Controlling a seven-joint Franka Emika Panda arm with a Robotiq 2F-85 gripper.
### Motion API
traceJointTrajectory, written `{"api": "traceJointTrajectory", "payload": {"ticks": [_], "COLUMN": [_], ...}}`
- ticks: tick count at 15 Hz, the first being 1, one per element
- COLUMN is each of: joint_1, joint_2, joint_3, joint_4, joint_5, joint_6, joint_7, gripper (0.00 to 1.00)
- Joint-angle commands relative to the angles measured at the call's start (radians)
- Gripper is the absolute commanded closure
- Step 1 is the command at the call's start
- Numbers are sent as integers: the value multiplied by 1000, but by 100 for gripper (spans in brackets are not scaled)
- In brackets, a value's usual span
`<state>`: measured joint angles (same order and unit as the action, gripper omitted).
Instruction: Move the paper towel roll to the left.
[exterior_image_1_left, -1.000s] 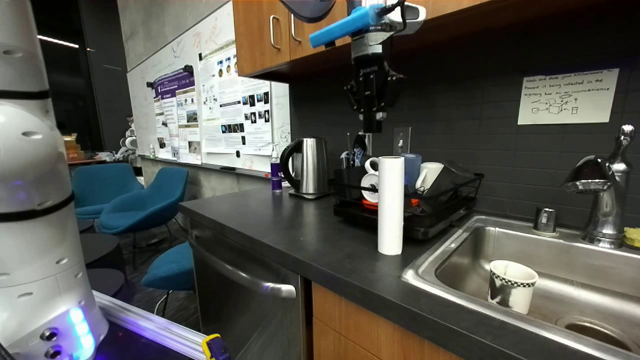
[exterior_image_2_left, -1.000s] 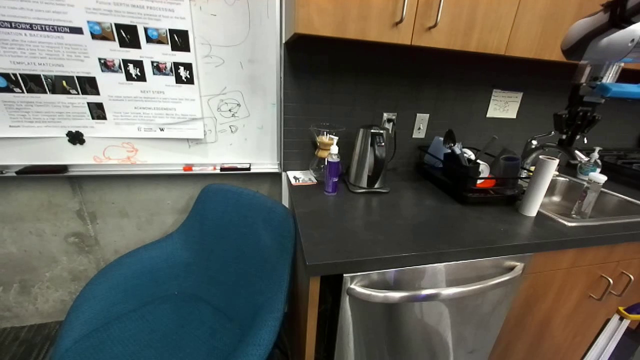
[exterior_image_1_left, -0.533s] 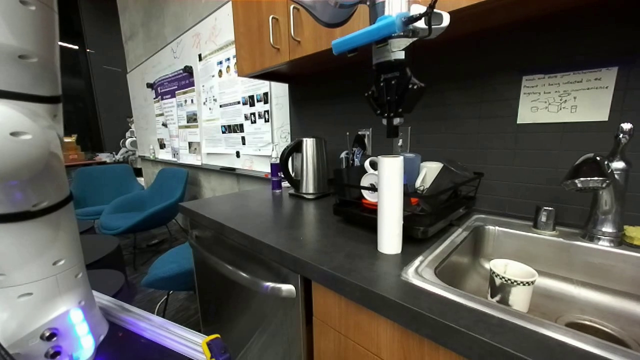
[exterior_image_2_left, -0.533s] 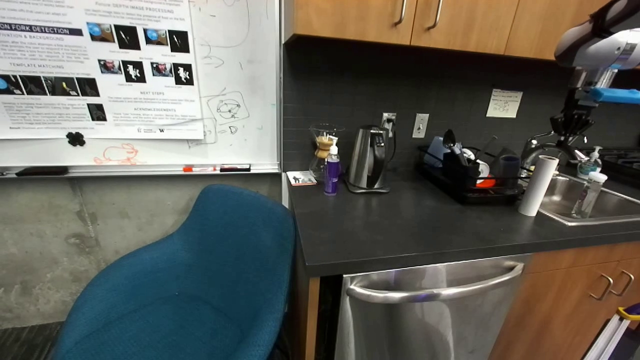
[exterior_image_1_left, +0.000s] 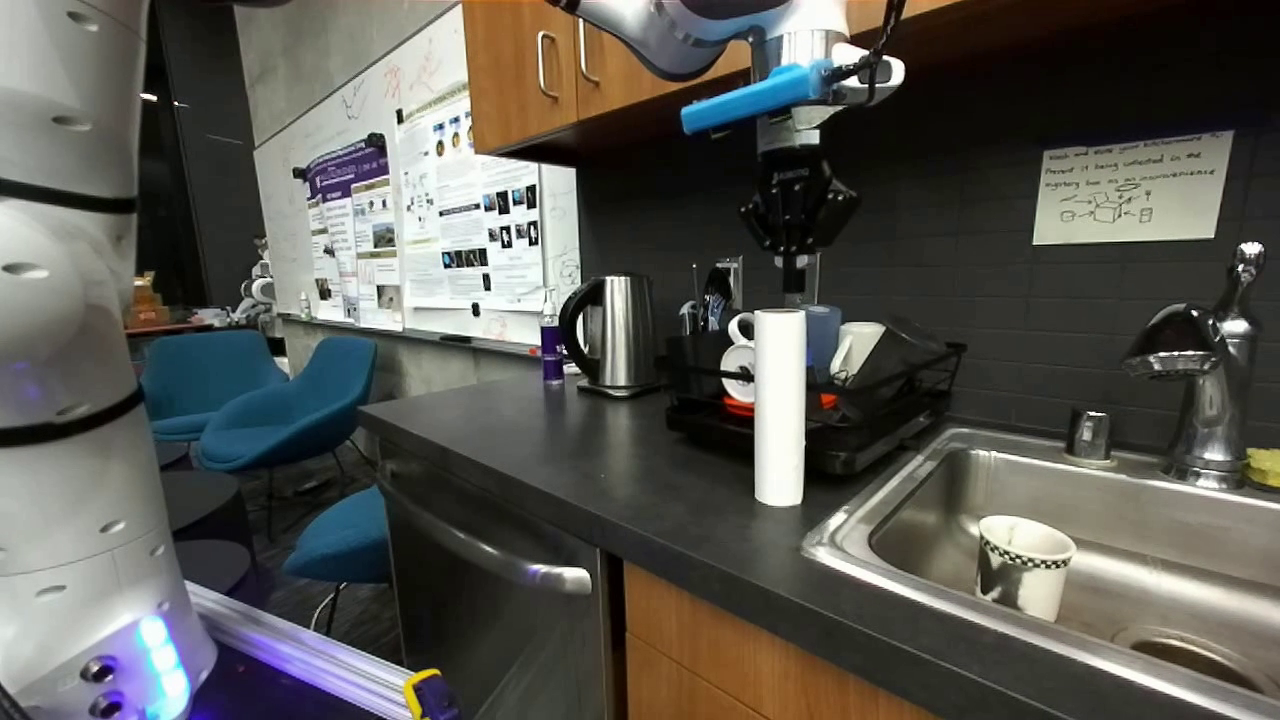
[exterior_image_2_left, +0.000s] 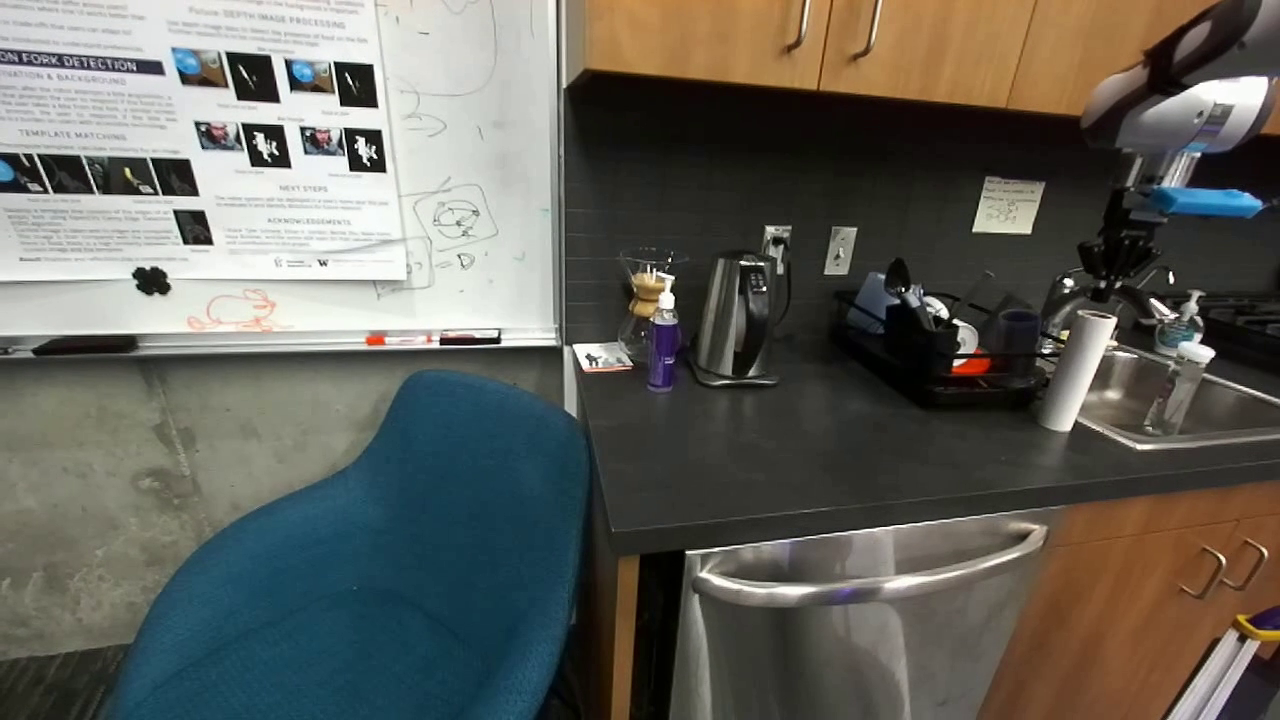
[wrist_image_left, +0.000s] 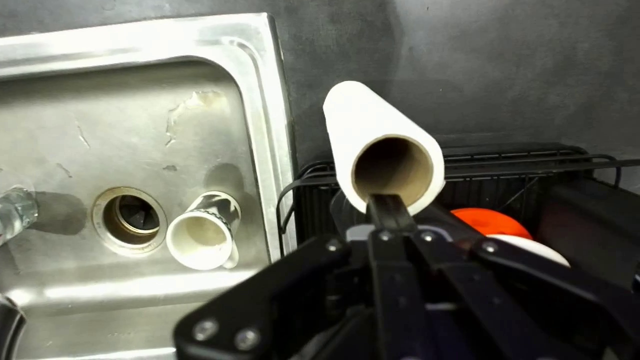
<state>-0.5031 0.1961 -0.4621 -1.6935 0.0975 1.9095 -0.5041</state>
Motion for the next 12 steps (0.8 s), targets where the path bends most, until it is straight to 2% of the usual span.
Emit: {"api": "traceJointTrajectory", "payload": {"ticks": [1,12], "joint_1": [-22,-22], "joint_2": [17,-13], "joint_3": [31,36], "joint_4": [31,-13], "joint_5": [4,-19], "joint_6": [-15,-59], "joint_7": [-7,6], "gripper": [100,100]}}
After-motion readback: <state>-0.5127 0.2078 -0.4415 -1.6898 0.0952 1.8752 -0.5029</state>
